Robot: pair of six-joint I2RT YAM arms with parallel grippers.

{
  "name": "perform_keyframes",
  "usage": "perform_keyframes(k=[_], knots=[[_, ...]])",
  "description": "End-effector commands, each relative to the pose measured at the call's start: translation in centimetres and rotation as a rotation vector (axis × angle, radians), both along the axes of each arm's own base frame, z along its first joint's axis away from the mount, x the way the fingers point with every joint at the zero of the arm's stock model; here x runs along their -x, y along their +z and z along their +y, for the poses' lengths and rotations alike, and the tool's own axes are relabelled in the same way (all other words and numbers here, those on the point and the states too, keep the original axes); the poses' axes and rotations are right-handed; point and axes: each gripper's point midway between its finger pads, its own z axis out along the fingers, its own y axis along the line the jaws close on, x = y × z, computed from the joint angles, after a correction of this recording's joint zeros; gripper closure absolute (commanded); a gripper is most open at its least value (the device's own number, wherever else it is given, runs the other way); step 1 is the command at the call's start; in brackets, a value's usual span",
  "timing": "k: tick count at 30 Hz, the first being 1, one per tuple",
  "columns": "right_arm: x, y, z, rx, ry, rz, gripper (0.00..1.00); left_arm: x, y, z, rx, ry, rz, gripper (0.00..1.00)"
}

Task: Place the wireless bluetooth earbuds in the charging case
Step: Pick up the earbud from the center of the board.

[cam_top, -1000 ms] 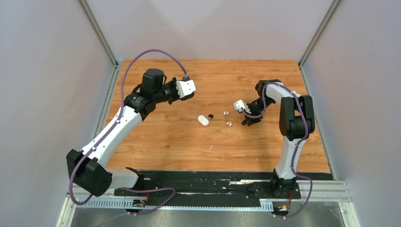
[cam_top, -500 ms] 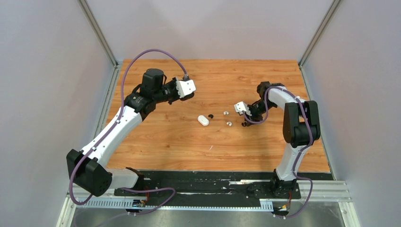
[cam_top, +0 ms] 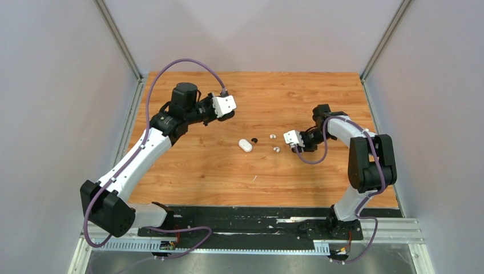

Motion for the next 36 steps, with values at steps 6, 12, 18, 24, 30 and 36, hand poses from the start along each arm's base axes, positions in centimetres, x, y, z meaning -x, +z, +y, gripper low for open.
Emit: perform_keyframes(k=[6, 12, 18, 24, 30, 36], knots=[[-1.3, 0.0, 0.5, -0.01, 0.02, -0.06, 0.72, 0.0, 2.2, -0.4, 0.059, 0.002, -0.042, 1.0], [-0.9, 0.1, 0.6, -0.015, 0.051, -0.056, 0.73, 0.0, 2.1, -0.3, 0.052, 0.005, -0.046, 1.0], [-0.5, -0.4, 0.5, -0.001, 0.062, -0.02, 0.74, -0.1, 2.0, -0.4, 0.051, 0.006, -0.043, 1.0], [-0.9, -1.2, 0.4, 0.018, 0.056, 0.0, 0.73, -0.2, 1.8, -0.4, 0.049, 0.007, -0.04, 1.0], [-1.2, -1.9, 0.0, 0.042, 0.045, 0.011, 0.72, -0.2, 1.8, -0.4, 0.049, 0.008, -0.038, 1.0], [-1.3, -2.1, 0.1, 0.041, 0.043, 0.016, 0.74, -0.3, 1.8, -0.4, 0.047, 0.007, -0.039, 1.0]])
